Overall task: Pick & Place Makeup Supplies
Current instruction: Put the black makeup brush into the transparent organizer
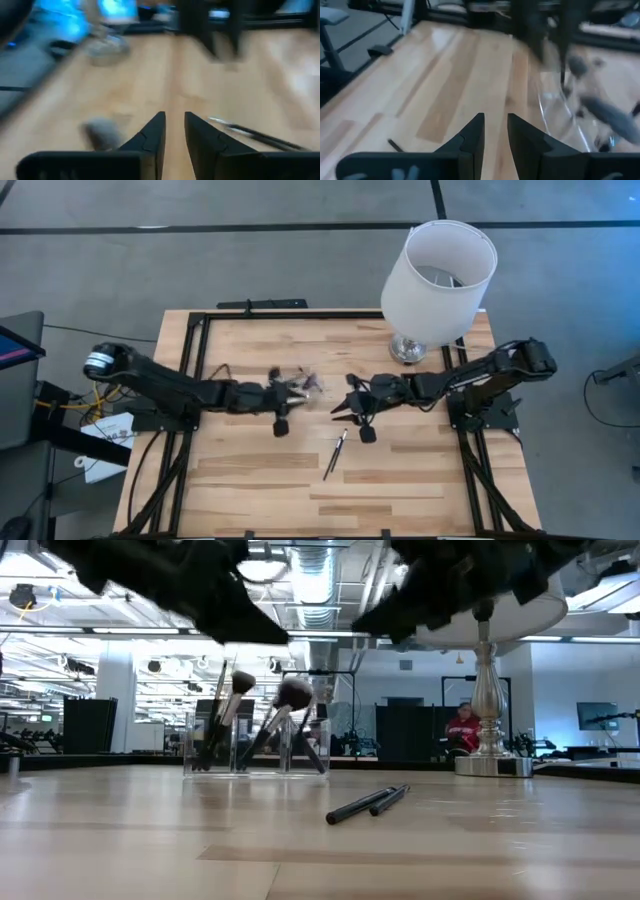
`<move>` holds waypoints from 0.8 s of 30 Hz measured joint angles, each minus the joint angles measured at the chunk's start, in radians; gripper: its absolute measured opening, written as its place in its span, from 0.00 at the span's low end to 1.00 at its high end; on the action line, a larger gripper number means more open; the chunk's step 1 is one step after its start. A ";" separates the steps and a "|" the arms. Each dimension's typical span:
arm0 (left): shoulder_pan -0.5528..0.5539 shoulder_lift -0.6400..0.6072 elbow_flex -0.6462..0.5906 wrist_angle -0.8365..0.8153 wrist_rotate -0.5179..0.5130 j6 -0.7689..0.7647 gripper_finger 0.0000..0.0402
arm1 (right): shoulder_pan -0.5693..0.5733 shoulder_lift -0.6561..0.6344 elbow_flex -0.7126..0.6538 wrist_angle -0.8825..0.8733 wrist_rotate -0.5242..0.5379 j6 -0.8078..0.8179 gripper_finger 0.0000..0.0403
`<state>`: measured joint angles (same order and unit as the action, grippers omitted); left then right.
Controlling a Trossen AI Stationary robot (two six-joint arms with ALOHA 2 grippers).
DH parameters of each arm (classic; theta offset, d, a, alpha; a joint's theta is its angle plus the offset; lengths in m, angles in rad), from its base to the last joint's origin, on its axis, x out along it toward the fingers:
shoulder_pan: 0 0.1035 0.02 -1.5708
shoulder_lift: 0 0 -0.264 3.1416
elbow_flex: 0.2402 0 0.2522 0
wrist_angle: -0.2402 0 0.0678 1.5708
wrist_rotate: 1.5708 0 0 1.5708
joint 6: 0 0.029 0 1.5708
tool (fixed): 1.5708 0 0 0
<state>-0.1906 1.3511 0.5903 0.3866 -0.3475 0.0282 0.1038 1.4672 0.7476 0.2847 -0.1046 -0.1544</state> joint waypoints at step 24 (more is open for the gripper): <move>-0.223 0.023 0.010 0.091 -0.184 -0.302 0.02 | 0.161 0.011 0.059 -0.203 0.025 -0.022 0.48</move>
<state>-0.4140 1.3746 0.6008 0.4773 -0.5318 -0.2734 0.2643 1.4784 0.8066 0.0821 -0.0796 -0.1763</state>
